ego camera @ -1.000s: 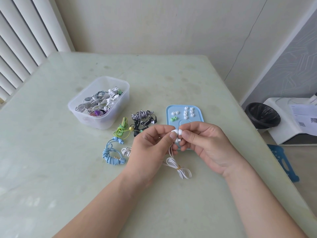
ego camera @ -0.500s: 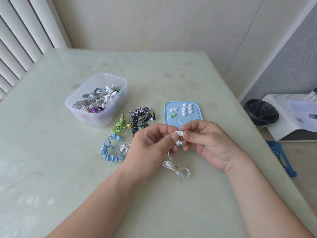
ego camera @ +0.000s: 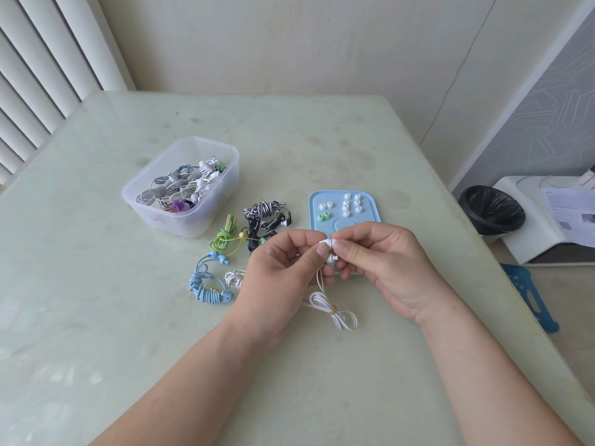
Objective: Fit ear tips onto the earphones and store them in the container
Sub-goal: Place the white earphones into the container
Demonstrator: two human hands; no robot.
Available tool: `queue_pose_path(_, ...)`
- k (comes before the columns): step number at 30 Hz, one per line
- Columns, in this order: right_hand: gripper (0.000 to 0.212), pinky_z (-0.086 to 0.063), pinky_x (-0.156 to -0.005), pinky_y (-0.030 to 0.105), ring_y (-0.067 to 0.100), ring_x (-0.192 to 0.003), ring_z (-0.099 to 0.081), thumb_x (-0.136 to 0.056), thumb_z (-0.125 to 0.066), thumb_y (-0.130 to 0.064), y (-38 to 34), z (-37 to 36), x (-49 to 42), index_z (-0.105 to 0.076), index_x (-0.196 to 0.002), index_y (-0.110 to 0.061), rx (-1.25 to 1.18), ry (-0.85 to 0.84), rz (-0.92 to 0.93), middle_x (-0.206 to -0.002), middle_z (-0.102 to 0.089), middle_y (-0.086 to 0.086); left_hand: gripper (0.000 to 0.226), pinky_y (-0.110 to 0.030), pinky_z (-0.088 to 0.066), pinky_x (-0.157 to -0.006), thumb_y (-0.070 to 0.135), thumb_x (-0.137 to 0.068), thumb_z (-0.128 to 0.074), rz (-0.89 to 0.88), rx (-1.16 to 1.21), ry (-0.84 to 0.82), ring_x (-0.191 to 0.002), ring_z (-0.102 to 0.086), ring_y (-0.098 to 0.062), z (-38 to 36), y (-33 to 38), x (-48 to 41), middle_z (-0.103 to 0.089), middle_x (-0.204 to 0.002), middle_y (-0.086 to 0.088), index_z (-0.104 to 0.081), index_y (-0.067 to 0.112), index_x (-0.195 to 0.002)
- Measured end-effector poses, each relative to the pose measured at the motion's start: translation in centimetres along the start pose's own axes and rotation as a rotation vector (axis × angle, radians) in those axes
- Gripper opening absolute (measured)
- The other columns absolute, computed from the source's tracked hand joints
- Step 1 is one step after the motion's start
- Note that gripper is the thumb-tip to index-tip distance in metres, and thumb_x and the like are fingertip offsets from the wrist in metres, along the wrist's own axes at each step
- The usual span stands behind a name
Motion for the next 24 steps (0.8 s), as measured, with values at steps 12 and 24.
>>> queue_pose_path(12,0.018,-0.057,-0.065,0.035,0.026,-0.071,-0.066,-0.084,-0.076,-0.014,-1.0,0.5,-0.5,-0.077,-0.097,-0.002,0.094,0.131,0.044,-0.080,-0.074,0.016,0.011,-0.026,-0.053,-0.055,0.006,-0.097,-0.068,0.123,0.112,0.006,-0.065,-0.067,-0.020,0.1,0.3,0.0,-0.069,-0.079,-0.012,-0.070,0.003,-0.108)
queue_pose_path(24,0.011,-0.056,-0.073,0.034,0.021,-0.071,-0.066,-0.086,-0.074,-0.014,-0.8,2.1,-6.8,-0.077,-0.075,-0.014,1.125,0.295,0.113,-0.071,-0.071,-0.001,0.013,-0.029,-0.058,-0.064,-0.002,-0.095,-0.067,0.125,0.272,0.029,-0.072,-0.069,-0.025,0.1,1.1,0.0,-0.068,-0.088,-0.014,-0.070,0.005,-0.106)
Point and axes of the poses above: each hand's wrist, its own x-axis away from the middle knuckle, its own z-axis out of the back of the hand, y = z × x, the point moved 2 cm from there along -x, towards the middle knuckle
